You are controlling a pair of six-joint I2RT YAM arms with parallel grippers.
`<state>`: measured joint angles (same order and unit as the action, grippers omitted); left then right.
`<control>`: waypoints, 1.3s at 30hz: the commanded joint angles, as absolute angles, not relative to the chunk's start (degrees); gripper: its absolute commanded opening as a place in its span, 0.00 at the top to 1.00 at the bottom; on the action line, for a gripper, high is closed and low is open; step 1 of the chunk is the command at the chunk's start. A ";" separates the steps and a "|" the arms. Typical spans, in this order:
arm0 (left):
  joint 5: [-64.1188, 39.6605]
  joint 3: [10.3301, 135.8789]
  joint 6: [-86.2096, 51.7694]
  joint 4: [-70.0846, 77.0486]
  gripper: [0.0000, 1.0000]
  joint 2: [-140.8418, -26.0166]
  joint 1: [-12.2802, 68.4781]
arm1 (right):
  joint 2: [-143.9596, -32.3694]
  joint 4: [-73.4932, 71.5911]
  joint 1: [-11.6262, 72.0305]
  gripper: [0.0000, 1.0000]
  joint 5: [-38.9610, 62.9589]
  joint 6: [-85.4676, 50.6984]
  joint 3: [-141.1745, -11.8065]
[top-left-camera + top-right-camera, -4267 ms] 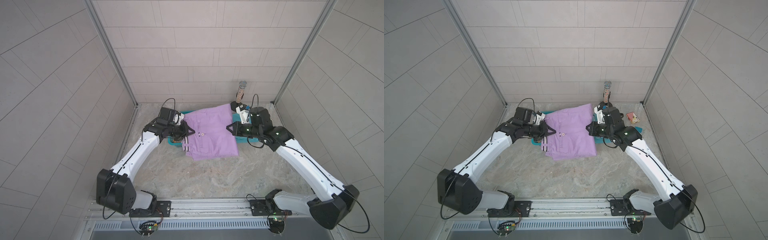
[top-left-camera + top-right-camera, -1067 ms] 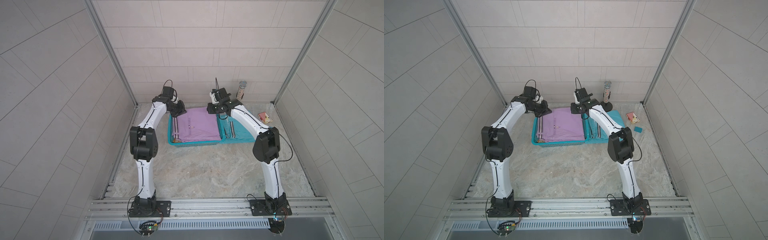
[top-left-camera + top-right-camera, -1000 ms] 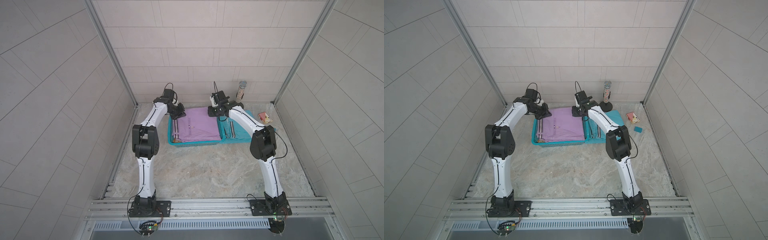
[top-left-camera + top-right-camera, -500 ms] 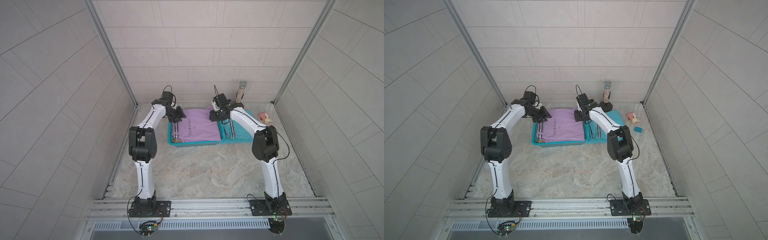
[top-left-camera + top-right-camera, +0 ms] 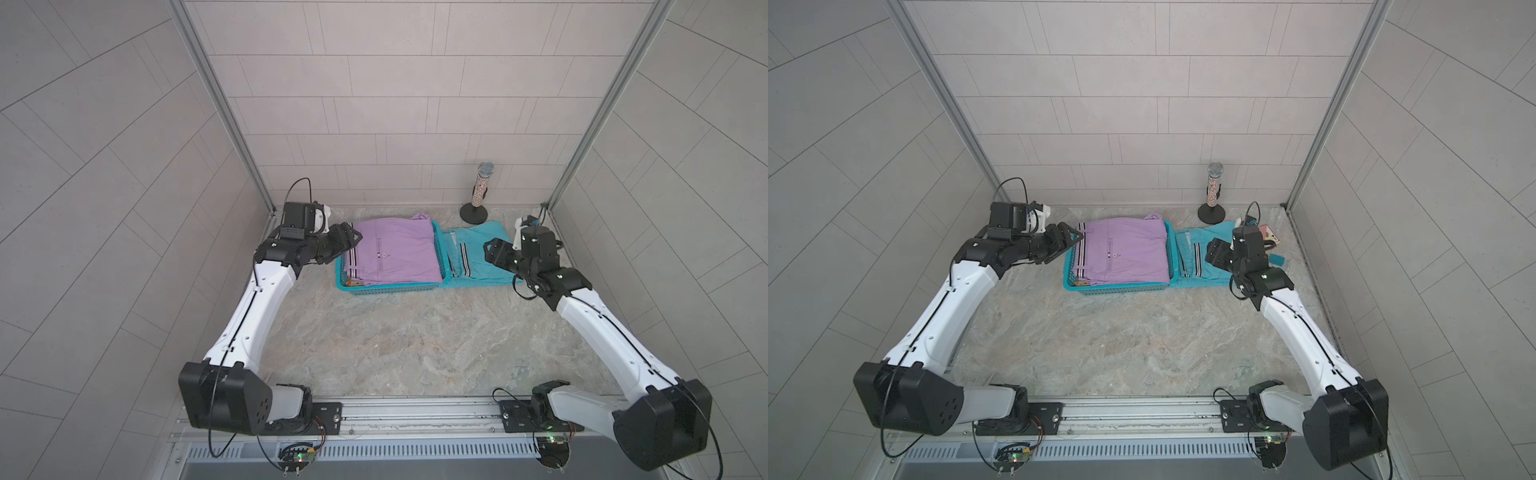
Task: Put the folded long pants in the basket
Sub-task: Move the long pant to the center of the board.
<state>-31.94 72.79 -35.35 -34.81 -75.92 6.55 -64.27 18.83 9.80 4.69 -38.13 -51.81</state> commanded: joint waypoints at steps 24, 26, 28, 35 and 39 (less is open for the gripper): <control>-35.78 58.86 -34.31 -30.91 0.08 -70.63 6.47 | -94.53 -9.71 6.23 0.11 9.99 -55.72 -40.50; -35.52 58.97 -33.71 -31.20 0.07 -70.49 6.46 | -95.63 -9.27 6.22 0.11 8.27 -55.46 -41.98; -35.40 58.99 -33.42 -31.37 0.07 -70.64 6.42 | -97.11 -7.79 6.19 0.12 7.29 -55.37 -43.80; -36.15 58.71 -33.31 -31.03 0.08 -71.06 6.45 | -100.56 -3.95 6.17 0.97 6.29 -54.39 -46.64; -36.82 57.98 -33.86 -31.29 0.10 -70.34 6.69 | -96.11 -1.75 6.15 1.00 5.65 -54.14 -43.07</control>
